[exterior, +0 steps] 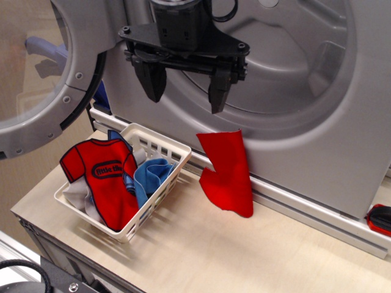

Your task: Put clothes in laundry machine

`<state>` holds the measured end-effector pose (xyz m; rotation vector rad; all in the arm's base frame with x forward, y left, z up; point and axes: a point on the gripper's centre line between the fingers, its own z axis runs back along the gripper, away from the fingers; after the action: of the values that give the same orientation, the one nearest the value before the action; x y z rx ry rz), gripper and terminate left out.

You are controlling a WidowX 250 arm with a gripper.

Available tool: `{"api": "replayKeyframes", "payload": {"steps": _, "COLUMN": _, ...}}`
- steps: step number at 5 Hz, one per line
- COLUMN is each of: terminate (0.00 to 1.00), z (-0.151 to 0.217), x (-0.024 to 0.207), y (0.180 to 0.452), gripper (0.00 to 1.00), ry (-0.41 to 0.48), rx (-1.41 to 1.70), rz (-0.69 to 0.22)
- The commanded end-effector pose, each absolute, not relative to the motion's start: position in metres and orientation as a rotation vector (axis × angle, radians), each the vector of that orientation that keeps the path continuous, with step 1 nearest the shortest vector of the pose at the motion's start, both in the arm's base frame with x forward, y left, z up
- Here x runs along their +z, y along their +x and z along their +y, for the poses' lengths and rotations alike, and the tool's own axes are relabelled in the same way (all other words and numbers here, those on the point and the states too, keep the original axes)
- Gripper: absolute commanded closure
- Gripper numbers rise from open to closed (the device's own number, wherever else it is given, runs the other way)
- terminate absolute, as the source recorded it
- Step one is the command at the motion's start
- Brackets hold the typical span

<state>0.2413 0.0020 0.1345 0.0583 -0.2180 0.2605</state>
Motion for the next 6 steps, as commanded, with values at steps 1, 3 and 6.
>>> {"api": "replayKeyframes", "payload": {"steps": 1, "terminate": 0.0, "z": 0.002, "x": 0.134, "y": 0.241, "gripper": 0.0, "ry": 0.058, "rx": 0.26, "rz": -0.218}}
{"api": "replayKeyframes", "payload": {"steps": 3, "terminate": 0.0, "z": 0.058, "x": 0.104, "y": 0.233, "gripper": 0.0, "ry": 0.184, "rx": 0.349, "rz": -0.266}}
{"api": "replayKeyframes", "payload": {"steps": 6, "terminate": 0.0, "z": 0.11, "x": 0.028, "y": 0.222, "gripper": 0.0, "ry": 0.184, "rx": 0.511, "rz": -0.204}}
